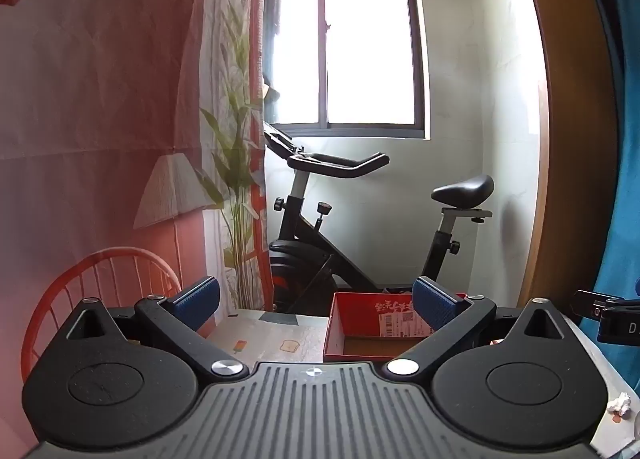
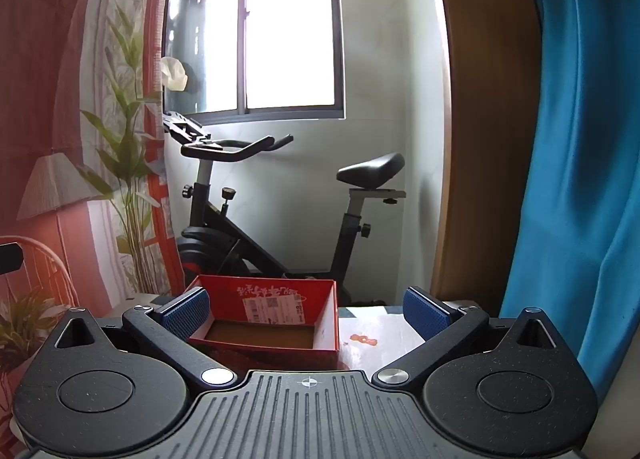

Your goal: Organize soft objects

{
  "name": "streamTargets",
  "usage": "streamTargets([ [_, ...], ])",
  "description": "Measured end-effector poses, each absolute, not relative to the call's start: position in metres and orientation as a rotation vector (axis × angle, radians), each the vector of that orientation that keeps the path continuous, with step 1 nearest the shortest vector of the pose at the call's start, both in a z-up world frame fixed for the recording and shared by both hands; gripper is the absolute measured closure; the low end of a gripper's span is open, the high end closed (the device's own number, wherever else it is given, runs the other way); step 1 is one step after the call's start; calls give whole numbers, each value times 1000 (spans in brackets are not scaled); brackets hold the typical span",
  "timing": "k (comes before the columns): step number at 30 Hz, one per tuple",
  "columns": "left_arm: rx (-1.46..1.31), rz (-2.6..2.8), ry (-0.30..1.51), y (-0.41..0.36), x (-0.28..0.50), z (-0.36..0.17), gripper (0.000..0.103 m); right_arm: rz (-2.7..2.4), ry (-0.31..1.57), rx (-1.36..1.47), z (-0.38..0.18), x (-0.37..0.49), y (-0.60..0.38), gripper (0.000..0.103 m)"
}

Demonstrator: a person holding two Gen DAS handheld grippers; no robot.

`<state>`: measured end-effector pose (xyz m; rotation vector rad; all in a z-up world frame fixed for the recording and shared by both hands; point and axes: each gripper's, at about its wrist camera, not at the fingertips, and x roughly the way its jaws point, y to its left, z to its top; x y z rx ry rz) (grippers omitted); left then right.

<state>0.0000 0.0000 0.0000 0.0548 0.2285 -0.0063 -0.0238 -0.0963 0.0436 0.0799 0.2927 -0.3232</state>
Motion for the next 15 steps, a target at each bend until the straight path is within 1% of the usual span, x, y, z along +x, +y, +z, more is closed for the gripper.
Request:
streamTargets([
  [8,30,-26,226,10,1,3,0,-324,298,80,44,-22,-95,0],
  [15,55,-14,258,6,15,7,0,-324,297,81,44,-22,-95,0],
])
